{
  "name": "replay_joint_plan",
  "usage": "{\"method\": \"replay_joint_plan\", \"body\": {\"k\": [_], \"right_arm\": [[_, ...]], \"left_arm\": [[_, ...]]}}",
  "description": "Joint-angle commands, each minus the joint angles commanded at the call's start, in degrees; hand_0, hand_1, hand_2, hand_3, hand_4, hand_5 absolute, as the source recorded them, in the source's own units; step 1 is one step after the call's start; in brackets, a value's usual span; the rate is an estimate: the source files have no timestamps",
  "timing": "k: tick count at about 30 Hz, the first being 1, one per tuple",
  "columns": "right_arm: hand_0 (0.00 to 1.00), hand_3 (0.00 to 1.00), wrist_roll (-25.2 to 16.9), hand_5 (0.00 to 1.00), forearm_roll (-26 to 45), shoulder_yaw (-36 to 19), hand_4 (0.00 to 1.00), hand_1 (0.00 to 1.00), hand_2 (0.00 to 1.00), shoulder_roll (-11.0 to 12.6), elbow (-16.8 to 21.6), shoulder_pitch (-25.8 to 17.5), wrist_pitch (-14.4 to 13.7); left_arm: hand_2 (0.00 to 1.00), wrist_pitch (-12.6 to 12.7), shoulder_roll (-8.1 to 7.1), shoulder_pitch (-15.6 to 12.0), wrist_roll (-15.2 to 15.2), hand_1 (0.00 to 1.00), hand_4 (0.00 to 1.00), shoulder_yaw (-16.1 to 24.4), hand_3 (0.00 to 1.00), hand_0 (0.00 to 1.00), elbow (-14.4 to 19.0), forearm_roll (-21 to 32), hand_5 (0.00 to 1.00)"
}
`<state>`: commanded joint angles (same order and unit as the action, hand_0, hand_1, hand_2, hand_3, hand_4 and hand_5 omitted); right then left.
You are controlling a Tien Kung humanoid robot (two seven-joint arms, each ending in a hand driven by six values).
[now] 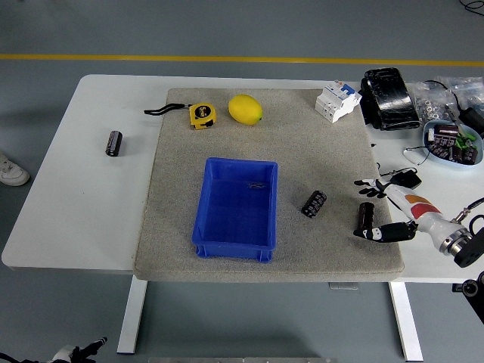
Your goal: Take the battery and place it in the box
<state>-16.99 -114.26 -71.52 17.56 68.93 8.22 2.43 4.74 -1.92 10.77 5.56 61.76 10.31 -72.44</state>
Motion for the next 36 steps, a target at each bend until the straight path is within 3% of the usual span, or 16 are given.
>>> {"method": "replay_joint_plan", "body": {"k": [14,16,21,22,27,28,33,34,36], "right_arm": [[0.647,0.833,0.3,0.329,-0.8,0.5,0.998,0.68,0.697,-0.2,-2.0,0.8,0.1],[0.607,0.789,0.2,0.333,-0.9,0.6,0.998,0.636,0.657,-0.3,-2.2,0.8,-0.3],[0.607,0.789,-0.3,0.333,-1.5,0.9,0.998,0.636,0.657,-0.4,-2.8,0.9,-1.9],[0.477,0.759,-0.4,0.31,-2.1,0.9,0.998,0.557,0.595,-0.4,-2.9,0.9,-2.2],[0.477,0.759,-0.7,0.31,-4.3,1.0,0.998,0.557,0.595,-0.4,-3.2,0.9,-3.0],[0.43,0.749,-0.7,0.218,-4.5,1.0,0.998,0.536,0.579,-0.4,-3.3,0.9,-3.1],[0.43,0.749,-1.0,0.218,-5.1,1.3,0.998,0.536,0.579,-0.4,-3.9,1.0,-3.4],[0.416,0.746,-1.0,0.134,-5.2,1.3,0.998,0.529,0.551,-0.5,-4.0,1.0,-3.4],[0.416,0.746,-1.1,0.134,-5.5,1.4,0.998,0.529,0.551,-0.5,-4.1,1.1,-3.4]], "left_arm": [[0.744,0.0,0.03,0.2,0.0,0.635,0.727,0.5,0.73,0.692,0.0,-0.8,0.727],[0.744,-0.1,0.01,0.3,0.0,0.636,0.727,0.4,0.729,0.692,0.0,-0.7,0.726],[0.744,-0.1,0.02,0.3,0.0,0.636,0.727,0.3,0.729,0.692,0.0,-0.7,0.726],[0.743,-0.1,0.03,0.4,0.0,0.635,0.726,0.3,0.73,0.692,0.0,-0.8,0.724],[0.743,-0.1,0.08,0.4,0.0,0.635,0.726,0.4,0.73,0.692,0.0,-0.8,0.724],[0.743,-0.1,0.09,0.4,0.0,0.635,0.726,0.4,0.73,0.692,0.0,-0.8,0.725],[0.743,-0.1,0.13,0.3,0.1,0.635,0.726,0.3,0.73,0.692,0.0,-0.8,0.725],[0.744,-0.1,0.12,0.3,0.1,0.636,0.725,0.2,0.728,0.692,0.0,-0.7,0.726],[0.744,-0.1,0.11,0.3,0.1,0.636,0.725,0.1,0.728,0.692,0.0,-0.6,0.726]]}}
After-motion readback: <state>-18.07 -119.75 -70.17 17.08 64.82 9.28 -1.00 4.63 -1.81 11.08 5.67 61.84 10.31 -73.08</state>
